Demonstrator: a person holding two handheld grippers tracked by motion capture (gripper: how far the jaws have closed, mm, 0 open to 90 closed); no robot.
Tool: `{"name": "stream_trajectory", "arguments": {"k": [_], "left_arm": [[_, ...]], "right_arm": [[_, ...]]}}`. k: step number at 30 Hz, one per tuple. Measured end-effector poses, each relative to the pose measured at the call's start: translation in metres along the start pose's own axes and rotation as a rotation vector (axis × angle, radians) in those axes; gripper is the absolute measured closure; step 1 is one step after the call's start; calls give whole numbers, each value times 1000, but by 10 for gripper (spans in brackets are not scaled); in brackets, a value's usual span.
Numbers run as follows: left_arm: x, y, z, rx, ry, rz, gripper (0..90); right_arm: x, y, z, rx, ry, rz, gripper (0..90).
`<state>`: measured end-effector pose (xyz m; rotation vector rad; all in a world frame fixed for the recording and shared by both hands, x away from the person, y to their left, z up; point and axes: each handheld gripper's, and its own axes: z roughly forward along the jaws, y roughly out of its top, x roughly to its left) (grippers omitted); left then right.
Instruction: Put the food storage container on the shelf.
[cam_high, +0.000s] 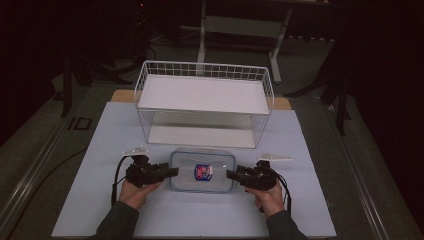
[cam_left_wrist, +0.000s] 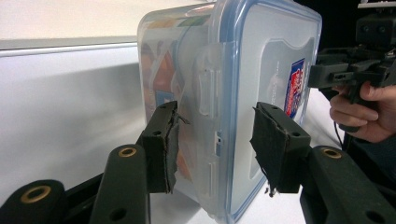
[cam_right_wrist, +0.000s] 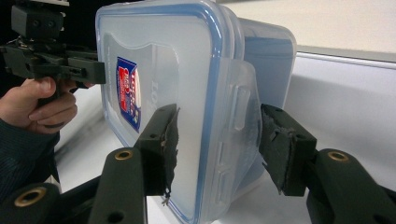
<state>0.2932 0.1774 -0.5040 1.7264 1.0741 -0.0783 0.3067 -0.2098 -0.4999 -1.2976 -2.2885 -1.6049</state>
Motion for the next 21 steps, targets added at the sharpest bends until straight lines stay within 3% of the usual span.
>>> {"name": "stream_trajectory", "arguments": {"k": [14, 21], "left_arm": [[-8, 5, -8, -45, 7, 6, 519], [-13, 8, -12, -61, 9, 21, 519]], "right_arm": [[6, 3, -3, -45, 14, 18, 486], [9, 6, -7, -64, 11, 2, 486]]}}
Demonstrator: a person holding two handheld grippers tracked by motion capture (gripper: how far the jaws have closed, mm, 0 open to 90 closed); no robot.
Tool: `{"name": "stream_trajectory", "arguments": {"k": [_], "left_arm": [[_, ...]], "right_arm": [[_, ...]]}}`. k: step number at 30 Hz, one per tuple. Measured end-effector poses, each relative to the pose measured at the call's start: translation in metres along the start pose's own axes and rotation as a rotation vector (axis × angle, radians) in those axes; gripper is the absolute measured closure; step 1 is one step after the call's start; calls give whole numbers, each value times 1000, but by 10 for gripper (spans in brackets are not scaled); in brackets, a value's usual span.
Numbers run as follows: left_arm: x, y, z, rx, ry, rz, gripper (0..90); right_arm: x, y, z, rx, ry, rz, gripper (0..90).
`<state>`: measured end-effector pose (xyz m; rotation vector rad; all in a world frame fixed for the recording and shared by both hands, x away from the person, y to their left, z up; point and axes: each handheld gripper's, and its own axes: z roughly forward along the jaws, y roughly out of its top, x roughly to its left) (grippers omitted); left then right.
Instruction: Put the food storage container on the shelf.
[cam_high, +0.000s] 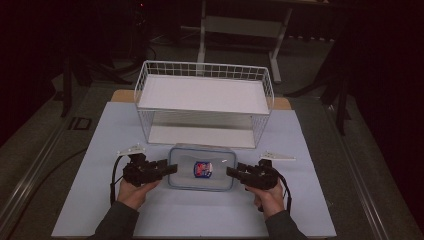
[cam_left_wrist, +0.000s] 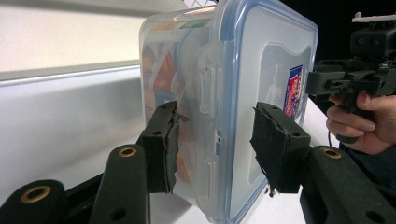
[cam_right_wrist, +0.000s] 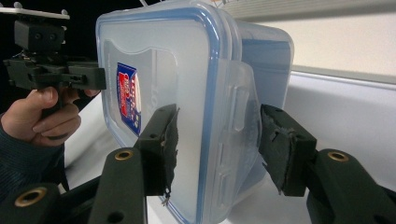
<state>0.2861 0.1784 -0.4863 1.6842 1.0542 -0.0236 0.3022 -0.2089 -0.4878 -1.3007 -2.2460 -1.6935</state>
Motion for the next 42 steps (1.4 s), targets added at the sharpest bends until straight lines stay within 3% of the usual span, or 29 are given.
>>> {"name": "stream_trajectory", "arguments": {"k": [29, 42], "left_arm": [[-16, 18, -12, -54, -16, 42, 519], [-28, 49, -20, -91, -22, 54, 520]], "right_arm": [[22, 24, -18, -47, -20, -102, 486], [32, 56, -29, -69, -22, -132, 486]]}}
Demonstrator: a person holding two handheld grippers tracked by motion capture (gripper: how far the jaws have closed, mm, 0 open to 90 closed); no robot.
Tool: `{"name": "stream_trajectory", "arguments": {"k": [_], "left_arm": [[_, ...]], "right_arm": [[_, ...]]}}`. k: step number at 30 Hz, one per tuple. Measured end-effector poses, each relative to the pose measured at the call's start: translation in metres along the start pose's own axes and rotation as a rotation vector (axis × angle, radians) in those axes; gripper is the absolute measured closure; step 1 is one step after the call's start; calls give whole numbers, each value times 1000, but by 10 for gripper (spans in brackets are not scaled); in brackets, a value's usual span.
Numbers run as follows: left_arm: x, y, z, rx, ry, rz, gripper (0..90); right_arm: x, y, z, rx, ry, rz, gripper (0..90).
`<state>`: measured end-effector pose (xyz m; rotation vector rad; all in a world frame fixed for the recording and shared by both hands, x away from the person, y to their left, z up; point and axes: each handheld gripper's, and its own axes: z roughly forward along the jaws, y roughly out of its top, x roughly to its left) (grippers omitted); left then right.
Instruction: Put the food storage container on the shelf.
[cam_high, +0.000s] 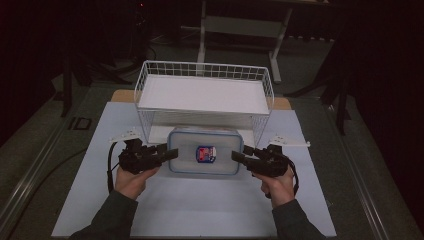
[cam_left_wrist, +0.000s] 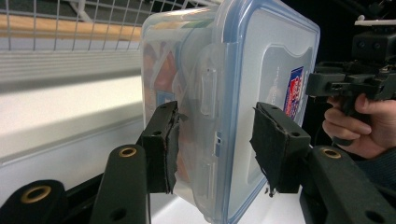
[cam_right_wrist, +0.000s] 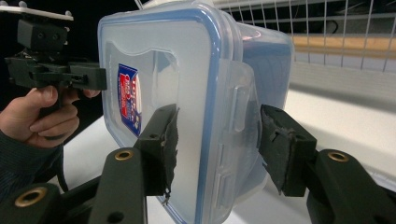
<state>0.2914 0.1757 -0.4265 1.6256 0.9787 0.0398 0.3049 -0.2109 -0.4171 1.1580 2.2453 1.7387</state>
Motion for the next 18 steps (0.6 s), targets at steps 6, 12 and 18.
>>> {"name": "stream_trajectory", "arguments": {"k": [6, 12, 18], "left_arm": [[-6, 17, -1, -18, -12, 11, 522], [-12, 35, -3, -26, -9, 37, 524], [-19, 53, -8, -44, -5, 52, 524]], "right_arm": [[4, 14, -7, -20, -4, -2, 486], [4, 25, -13, -35, 9, -1, 489], [6, 39, -16, -59, 17, -2, 489]]}}
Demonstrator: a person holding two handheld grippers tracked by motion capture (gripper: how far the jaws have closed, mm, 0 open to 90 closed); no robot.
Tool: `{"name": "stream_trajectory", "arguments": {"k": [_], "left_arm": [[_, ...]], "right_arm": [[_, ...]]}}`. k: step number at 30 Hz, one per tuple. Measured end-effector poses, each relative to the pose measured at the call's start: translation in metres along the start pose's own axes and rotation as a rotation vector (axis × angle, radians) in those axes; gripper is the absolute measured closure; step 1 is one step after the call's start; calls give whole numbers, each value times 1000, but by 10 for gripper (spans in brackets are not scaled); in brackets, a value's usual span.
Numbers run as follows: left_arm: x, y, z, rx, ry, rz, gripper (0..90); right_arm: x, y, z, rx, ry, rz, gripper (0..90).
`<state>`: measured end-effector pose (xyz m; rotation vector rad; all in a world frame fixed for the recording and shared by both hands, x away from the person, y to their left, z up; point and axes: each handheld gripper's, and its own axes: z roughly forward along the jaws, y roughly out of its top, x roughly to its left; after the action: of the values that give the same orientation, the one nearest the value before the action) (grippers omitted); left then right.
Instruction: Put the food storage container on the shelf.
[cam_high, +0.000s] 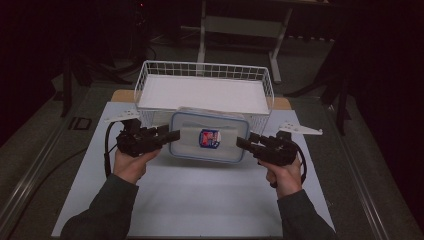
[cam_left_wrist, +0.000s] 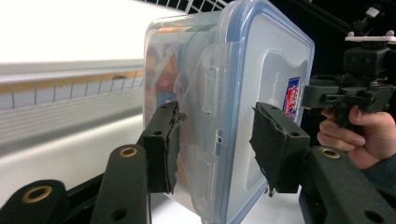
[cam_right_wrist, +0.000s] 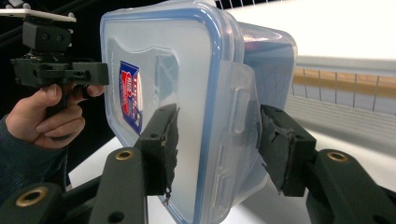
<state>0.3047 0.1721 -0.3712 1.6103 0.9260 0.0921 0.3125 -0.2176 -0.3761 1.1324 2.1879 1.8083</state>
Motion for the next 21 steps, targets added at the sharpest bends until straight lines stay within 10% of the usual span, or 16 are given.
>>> {"name": "stream_trajectory", "arguments": {"k": [21], "left_arm": [[12, 38, 0, -56, -5, -29, 525]], "right_arm": [[0, 49, 9, -1, -8, -34, 488]]}}
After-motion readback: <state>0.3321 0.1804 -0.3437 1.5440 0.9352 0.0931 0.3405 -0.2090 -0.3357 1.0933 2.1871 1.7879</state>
